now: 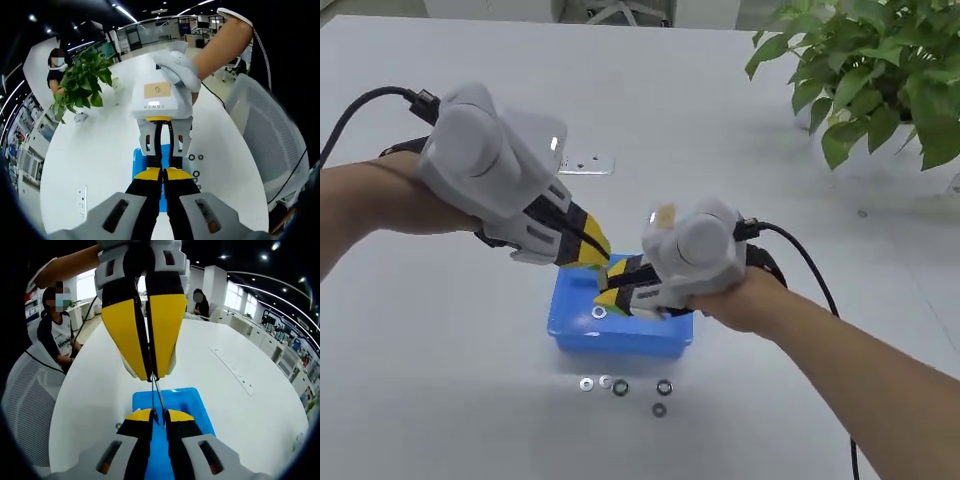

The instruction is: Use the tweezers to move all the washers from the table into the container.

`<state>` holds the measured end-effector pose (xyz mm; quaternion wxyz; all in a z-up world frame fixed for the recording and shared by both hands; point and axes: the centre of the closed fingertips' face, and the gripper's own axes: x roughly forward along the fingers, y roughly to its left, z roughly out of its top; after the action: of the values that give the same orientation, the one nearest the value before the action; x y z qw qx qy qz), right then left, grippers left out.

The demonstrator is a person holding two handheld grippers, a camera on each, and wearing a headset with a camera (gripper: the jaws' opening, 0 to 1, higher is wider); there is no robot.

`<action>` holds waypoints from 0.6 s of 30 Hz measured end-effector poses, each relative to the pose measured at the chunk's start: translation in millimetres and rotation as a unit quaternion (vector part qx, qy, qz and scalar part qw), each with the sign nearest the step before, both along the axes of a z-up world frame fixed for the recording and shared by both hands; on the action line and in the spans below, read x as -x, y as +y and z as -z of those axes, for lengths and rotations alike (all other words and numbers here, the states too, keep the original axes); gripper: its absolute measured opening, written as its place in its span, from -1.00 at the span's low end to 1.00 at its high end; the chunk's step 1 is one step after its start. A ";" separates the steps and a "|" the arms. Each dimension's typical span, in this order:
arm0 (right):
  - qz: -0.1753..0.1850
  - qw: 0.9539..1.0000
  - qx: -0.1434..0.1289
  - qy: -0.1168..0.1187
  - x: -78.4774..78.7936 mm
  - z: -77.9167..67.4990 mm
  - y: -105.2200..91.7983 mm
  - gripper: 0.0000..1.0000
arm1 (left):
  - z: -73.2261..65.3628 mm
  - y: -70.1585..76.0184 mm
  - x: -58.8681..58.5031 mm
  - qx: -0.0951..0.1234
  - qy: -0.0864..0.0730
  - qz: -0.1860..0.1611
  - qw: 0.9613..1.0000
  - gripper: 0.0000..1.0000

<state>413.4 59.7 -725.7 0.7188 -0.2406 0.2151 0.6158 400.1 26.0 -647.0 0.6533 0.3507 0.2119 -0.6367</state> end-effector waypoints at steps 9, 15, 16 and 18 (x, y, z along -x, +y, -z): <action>0.005 1.000 -0.004 -0.012 16.0 -10.5 -9.0 -0.77 | -10.1 -8.8 18.6 0.000 -0.004 0.010 1.000 -0.90; 0.010 1.000 -0.004 -0.016 28.9 -12.8 -18.6 -0.78 | -11.7 -18.4 32.6 0.002 -0.003 0.020 1.000 -0.91; 0.011 1.000 -0.003 -0.016 30.6 -12.5 -20.0 -0.77 | -11.4 -19.8 34.3 0.003 -0.003 0.021 1.000 -0.91; 0.012 1.000 -0.002 -0.015 35.2 -11.1 -23.4 -0.77 | -10.2 -22.8 38.5 0.005 -0.002 0.023 1.000 -0.91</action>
<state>378.2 36.3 -714.6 0.7300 -0.2462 0.2059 0.6034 361.6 3.1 -636.8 0.6406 0.3535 0.1999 -0.6517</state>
